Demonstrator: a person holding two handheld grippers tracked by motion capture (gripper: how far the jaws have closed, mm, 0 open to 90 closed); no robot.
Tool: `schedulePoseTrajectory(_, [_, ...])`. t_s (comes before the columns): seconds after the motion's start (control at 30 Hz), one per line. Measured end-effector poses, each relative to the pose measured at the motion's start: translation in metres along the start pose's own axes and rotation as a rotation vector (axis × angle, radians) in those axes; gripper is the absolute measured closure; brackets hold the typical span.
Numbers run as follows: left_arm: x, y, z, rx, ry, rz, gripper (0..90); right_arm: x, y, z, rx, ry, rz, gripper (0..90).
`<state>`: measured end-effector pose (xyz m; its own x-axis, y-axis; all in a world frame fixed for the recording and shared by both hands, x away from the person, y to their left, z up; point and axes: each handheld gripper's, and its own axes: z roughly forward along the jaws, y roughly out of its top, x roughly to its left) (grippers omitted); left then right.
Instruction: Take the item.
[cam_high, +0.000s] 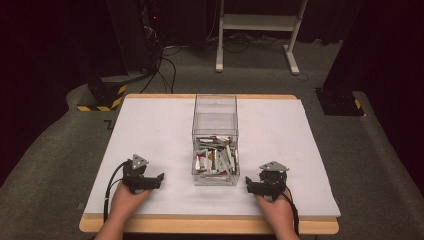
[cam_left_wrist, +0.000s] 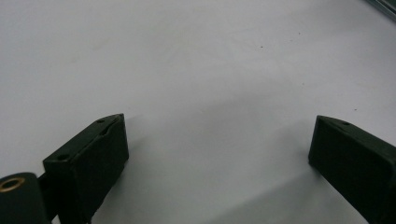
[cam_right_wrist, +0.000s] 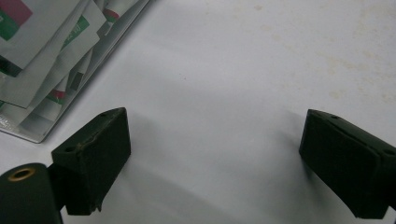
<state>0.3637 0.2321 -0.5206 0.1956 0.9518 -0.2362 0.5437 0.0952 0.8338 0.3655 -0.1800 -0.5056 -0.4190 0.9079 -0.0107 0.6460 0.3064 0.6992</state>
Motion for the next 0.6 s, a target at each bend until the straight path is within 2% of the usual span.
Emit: schedulePoseTrajectory(0.6, [-0.0002,-0.0001,-0.0001,-0.002,0.0,0.0,5.2,-0.002,0.0007,-0.0014,0.006,0.013,-0.007,9.9])
